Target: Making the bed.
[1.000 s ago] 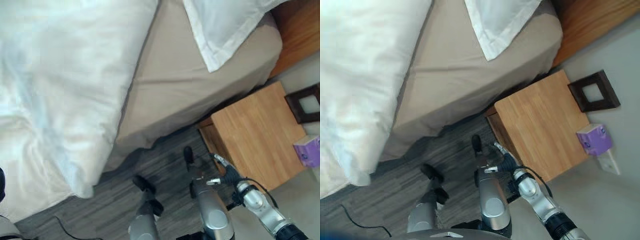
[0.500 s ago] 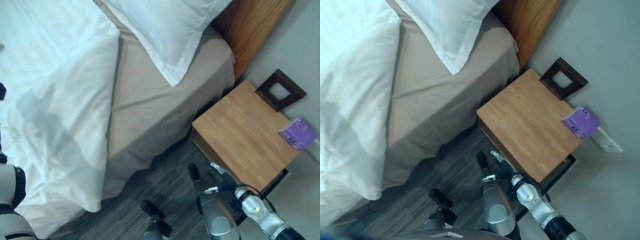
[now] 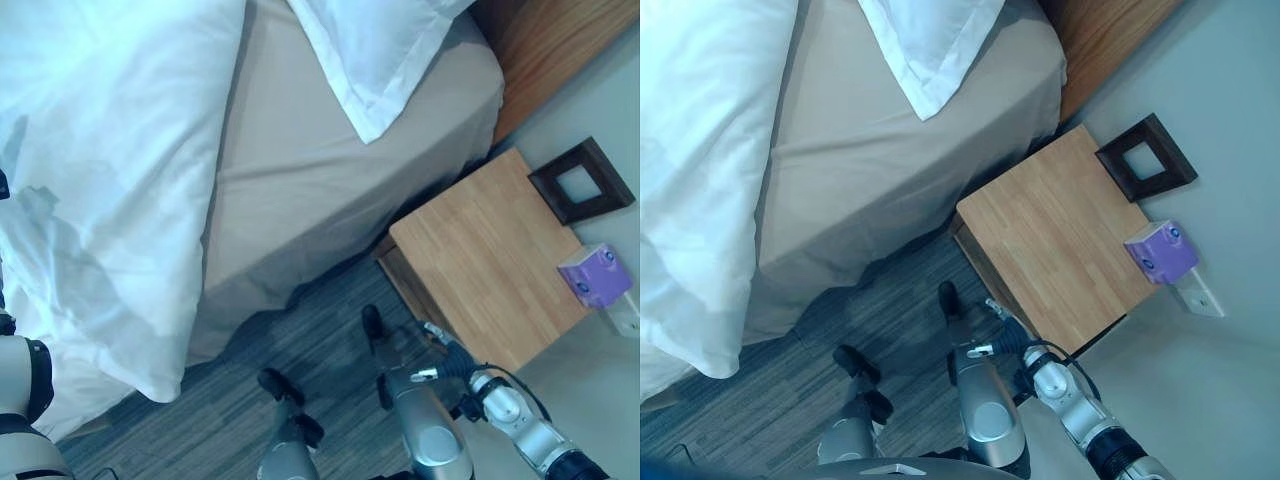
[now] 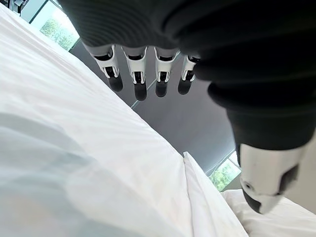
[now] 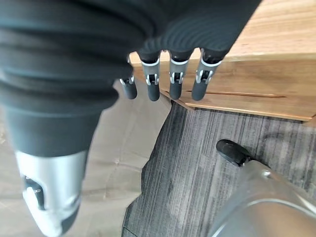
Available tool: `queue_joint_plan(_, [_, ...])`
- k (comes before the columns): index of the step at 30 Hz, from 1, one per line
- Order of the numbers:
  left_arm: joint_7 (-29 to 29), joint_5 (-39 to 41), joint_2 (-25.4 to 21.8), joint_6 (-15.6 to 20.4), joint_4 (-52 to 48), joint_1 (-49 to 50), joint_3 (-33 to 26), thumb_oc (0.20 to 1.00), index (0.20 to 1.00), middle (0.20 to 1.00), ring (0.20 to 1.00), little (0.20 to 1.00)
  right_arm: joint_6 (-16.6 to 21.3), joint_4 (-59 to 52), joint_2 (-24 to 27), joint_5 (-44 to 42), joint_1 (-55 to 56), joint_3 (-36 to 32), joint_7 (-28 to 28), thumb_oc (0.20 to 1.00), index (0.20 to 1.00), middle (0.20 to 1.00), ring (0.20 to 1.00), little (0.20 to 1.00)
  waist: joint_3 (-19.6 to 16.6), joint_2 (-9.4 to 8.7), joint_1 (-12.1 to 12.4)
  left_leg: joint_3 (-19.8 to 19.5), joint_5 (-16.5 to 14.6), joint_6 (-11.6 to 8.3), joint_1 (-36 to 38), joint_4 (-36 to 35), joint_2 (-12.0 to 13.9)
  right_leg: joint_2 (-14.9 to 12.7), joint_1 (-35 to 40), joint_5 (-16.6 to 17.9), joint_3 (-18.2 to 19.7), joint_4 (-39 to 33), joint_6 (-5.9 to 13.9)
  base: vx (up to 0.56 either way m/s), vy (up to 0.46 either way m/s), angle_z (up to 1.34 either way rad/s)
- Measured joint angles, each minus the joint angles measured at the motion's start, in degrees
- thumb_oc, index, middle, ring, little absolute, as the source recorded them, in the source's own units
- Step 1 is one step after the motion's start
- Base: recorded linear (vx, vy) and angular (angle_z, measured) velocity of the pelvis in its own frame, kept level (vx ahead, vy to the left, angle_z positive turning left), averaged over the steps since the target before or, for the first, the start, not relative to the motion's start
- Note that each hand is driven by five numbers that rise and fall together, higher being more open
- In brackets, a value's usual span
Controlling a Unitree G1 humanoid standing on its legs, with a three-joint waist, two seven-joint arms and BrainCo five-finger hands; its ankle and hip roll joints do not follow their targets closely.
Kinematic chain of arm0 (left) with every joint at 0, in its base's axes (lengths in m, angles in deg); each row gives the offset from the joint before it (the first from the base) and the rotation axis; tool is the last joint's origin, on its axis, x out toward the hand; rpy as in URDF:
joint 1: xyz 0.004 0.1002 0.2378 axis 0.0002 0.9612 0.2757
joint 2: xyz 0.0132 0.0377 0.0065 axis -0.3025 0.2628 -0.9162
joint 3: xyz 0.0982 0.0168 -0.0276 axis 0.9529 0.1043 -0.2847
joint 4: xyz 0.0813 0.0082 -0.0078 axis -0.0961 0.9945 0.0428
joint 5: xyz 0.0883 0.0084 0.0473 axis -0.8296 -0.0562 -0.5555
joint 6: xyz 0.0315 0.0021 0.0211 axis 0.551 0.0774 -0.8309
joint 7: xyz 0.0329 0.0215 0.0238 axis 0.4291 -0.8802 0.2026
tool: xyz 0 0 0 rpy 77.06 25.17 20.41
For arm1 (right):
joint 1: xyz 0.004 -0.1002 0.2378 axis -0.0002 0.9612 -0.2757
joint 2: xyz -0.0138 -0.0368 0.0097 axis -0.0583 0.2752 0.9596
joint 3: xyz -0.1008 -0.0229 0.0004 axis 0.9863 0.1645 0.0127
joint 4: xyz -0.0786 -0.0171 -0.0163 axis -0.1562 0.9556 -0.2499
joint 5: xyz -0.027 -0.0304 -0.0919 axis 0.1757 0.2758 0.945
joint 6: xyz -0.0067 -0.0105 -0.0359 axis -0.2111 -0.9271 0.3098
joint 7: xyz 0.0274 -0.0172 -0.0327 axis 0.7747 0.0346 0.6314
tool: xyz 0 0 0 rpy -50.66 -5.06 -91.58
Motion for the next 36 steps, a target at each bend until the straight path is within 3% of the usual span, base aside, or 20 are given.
queue_joint_plan(7, [-0.1, 0.0, 0.2, -0.01, -0.06, -0.02, -0.06, 1.0, 1.0, 1.0, 1.0, 1.0, 0.02, -0.2, -0.02, -0.03, -0.36, -0.07, -0.18, 1.0, 1.0, 1.0, 1.0, 1.0, 0.84, -0.26, -0.01, 0.0, -0.03, -0.04, -0.42, 0.0, 0.0, 0.0, -0.47, -0.02, 0.04, -0.01, 0.02, 0.0, 0.0, 0.0])
queue_joint_plan(11, [-0.76, 0.02, 3.0, -0.14, 1.45, 0.73, -0.16, 1.0, 1.0, 1.0, 1.0, 1.0, -0.05, 0.35, -0.03, -0.02, -1.6, 0.28, -0.31, 1.0, 1.0, 1.0, 1.0, 1.0, 2.2, -0.36, 0.19, 0.03, 0.02, 0.02, -1.2, 0.0, -0.15, -0.15, -1.38, 0.23, 0.13, 0.0, 0.03, 0.0, 0.0, 0.0])
queue_joint_plan(15, [-2.24, 0.07, 5.62, -0.03, 2.64, 4.39, -4.69, 1.0, 1.0, 1.0, 1.0, 1.0, -0.06, 0.05, 0.01, -0.03, -1.76, 0.51, -0.42, 1.0, 1.0, 1.0, 1.0, 1.0, 2.19, -0.36, -0.08, 0.17, 0.06, 0.08, -0.82, 0.01, -0.11, -0.02, -1.09, 0.39, 0.21, 0.02, -0.17, 0.01, 0.004, -0.03])
queue_joint_plan(21, [-3.95, 0.08, 5.68, -0.06, 3.9, 7.34, -6.74, 1.0, 1.0, 1.0, 1.0, 1.0, -0.05, 0.27, 0.0, -0.03, -1.88, 0.62, -0.44, 1.0, 1.0, 1.0, 1.0, 1.0, 2.18, -0.35, 0.08, 0.16, -0.04, -0.04, 1.08, -0.01, -0.2, -0.09, 0.82, 0.33, 0.31, 0.0, -0.12, 0.0, 0.0, 0.0])
queue_joint_plan(22, [-4.08, 0.08, 5.7, -0.25, 4.97, 7.68, -6.89, 0.915, 0.915, 0.915, 0.915, 0.915, -0.07, 0.27, 0.0, -0.04, -1.87, 0.67, -0.46, 1.0, 1.0, 1.0, 1.0, 1.0, 2.18, -0.36, 0.05, 0.15, -0.05, -0.05, 1.33, -0.01, -0.19, -0.08, 1.07, 0.27, 0.4, -0.01, -0.06, 0.0, 0.0, 0.0])
queue_joint_plan(23, [-4.15, 0.14, 5.7, -0.31, 5.3, 8.25, -6.99, 0.407, 0.407, 0.407, 0.407, 0.407, -0.07, 0.29, 0.0, -0.05, -1.91, 0.81, -0.46, 1.0, 1.0, 1.0, 1.0, 1.0, 2.16, -0.35, 0.13, 0.12, -0.05, -0.05, 1.37, -0.01, -0.18, -0.08, 1.1, 0.25, 0.41, -0.02, -0.03, 0.0, 0.0, 0.0])
queue_joint_plan(24, [-4.41, 0.19, 5.72, -0.22, 5.29, 8.93, -7.13, 0.2, 0.2, 0.2, 0.2, 0.2, -0.08, 0.29, -0.02, -0.05, -1.95, 0.94, -0.46, 1.0, 1.0, 1.0, 1.0, 1.0, 2.16, -0.35, 0.11, 0.12, -0.07, -0.08, 1.36, -0.01, -0.16, -0.07, 1.07, 0.12, 0.54, -0.03, 0.13, 0.0, 0.0, 0.0])
queue_joint_plan(36, [-5.81, 4.53, 6.17, -1.17, 2.64, 9.4, -7.8, 0.2, 0.2, 0.2, 0.2, 0.2, -1.23, 0.93, 0.08, -0.04, -1.75, 1.03, -0.44, 1.0, 1.0, 1.0, 1.0, 1.0, 0.46, -0.04, 0.01, 1.3, 0.16, 0.2, 4.35, 0.0, -0.18, 0.16, 3.2, 0.73, 1.66, 0.0, -0.41, -0.03, -0.011, -0.05])
